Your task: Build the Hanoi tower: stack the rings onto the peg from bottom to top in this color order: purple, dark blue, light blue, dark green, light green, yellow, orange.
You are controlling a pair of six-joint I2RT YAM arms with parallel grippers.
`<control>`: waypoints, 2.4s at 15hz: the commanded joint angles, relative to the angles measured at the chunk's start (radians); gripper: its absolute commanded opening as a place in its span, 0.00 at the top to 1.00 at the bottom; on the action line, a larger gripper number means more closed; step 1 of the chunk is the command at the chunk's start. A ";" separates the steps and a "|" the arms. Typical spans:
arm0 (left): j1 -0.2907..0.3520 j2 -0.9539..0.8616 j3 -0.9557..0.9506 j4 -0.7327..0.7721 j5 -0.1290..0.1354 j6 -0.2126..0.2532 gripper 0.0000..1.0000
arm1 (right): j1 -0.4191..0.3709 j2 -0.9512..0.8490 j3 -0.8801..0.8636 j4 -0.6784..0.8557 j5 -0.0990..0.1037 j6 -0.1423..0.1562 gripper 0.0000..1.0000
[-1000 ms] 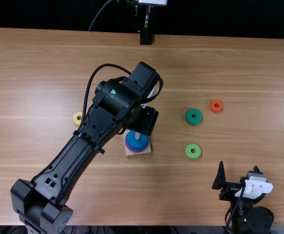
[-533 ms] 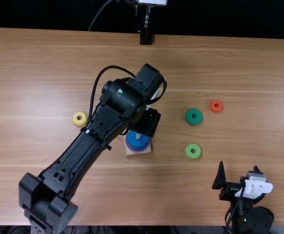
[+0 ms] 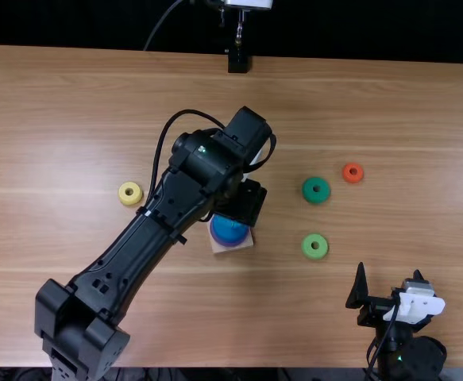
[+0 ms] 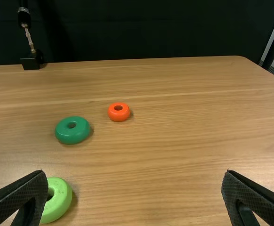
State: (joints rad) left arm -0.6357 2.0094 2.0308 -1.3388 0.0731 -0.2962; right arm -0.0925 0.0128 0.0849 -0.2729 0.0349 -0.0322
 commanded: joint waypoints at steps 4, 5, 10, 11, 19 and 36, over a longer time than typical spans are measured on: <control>-0.001 0.003 -0.024 -0.007 0.048 -0.011 0.00 | -0.007 -0.013 -0.070 -0.067 0.009 -0.005 0.00; 0.002 0.002 -0.026 -0.007 0.048 -0.009 0.00 | -0.007 -0.013 -0.071 -0.067 0.009 -0.005 0.00; 0.037 -0.051 -0.021 0.015 0.047 -0.009 0.00 | -0.007 -0.013 -0.071 -0.067 0.009 -0.005 0.00; 0.068 -0.081 -0.020 0.015 0.047 -0.009 0.00 | -0.007 -0.013 -0.071 -0.067 0.009 -0.005 0.00; 0.472 -0.644 -0.623 0.827 0.085 -0.009 0.00 | -0.007 -0.013 -0.071 -0.067 0.009 -0.005 0.00; 0.577 -1.845 -1.888 1.151 -0.060 0.016 0.00 | -0.007 -0.013 -0.070 -0.067 0.009 -0.005 0.00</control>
State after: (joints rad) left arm -0.0532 0.1822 0.1505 -0.1951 0.0212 -0.2890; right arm -0.0925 0.0128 0.0849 -0.2729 0.0345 -0.0322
